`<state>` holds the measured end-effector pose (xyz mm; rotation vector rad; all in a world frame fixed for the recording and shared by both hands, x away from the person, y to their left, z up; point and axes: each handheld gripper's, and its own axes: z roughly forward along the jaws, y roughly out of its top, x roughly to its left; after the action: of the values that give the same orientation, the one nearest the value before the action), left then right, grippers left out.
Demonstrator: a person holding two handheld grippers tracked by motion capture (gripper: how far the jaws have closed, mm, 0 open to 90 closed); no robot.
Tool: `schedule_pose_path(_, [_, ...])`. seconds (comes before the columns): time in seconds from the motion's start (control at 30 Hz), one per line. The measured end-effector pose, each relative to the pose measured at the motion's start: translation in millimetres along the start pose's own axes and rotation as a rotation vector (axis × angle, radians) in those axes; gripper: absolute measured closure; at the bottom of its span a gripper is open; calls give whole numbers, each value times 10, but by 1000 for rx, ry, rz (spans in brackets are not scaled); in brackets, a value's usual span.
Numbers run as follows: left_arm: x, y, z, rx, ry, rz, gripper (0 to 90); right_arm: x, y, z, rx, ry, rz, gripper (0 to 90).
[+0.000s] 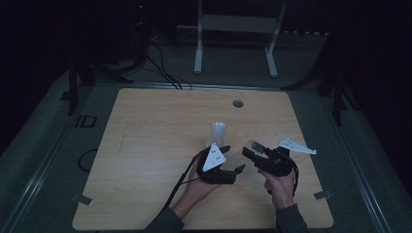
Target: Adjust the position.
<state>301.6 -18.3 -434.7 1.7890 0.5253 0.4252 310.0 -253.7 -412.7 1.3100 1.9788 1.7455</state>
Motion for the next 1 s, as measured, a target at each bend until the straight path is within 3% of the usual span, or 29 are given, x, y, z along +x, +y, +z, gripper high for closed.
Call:
schedule_pose_path(0.63, [-17,-43,134,-17,-6,-17,225,-79,-35,27,-12,74,105,407])
schedule_pose_path(1.0, [-14,-84,220,-27,-22,-50,223,-122,-49,25,-24,111,152,410])
